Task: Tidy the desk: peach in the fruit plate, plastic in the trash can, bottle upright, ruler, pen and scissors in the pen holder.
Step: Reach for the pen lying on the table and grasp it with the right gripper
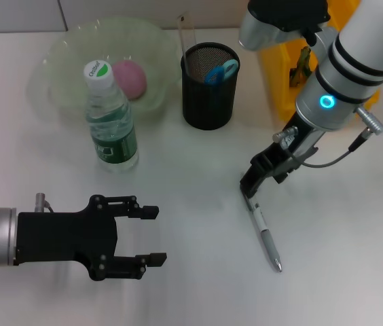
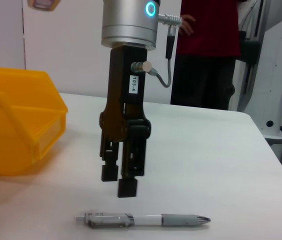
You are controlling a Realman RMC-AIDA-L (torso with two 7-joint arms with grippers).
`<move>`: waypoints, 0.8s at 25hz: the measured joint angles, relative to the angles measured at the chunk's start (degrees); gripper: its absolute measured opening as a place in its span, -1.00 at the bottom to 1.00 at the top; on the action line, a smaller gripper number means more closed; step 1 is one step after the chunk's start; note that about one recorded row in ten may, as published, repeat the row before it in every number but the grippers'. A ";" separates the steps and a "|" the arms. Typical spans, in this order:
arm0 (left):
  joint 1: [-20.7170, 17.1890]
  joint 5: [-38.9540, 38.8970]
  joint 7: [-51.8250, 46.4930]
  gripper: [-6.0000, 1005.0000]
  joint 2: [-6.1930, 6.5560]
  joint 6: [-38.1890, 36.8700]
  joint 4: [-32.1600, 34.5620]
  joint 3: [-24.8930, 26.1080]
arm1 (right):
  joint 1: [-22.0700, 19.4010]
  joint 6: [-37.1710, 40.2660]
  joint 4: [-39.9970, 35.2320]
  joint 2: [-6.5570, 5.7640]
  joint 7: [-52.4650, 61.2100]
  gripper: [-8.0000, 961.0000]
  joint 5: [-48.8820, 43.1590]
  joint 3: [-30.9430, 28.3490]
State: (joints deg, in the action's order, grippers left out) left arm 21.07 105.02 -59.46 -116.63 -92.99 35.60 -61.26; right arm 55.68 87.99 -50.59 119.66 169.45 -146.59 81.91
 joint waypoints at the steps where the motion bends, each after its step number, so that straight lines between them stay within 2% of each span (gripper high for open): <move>1: 0.00 0.00 0.00 0.45 0.00 0.00 0.00 0.00 | 0.00 0.00 0.00 0.00 0.00 0.43 0.00 0.00; 5: -0.08 0.00 0.03 0.45 0.00 0.00 0.00 0.00 | 0.16 -2.14 0.57 0.06 0.00 0.41 -0.01 1.54; 7: -0.08 0.00 0.04 0.45 0.00 0.00 0.00 0.00 | 0.25 -2.58 0.76 0.08 0.00 0.07 -0.01 2.07; 20: -0.06 0.00 0.06 0.45 -0.04 0.07 0.00 0.00 | 0.35 -8.32 2.55 0.23 -0.01 0.08 2.35 7.48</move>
State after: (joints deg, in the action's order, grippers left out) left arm 21.01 105.02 -59.41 -116.68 -92.92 35.60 -61.26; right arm 56.04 79.66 -48.03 119.89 169.44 -144.25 89.38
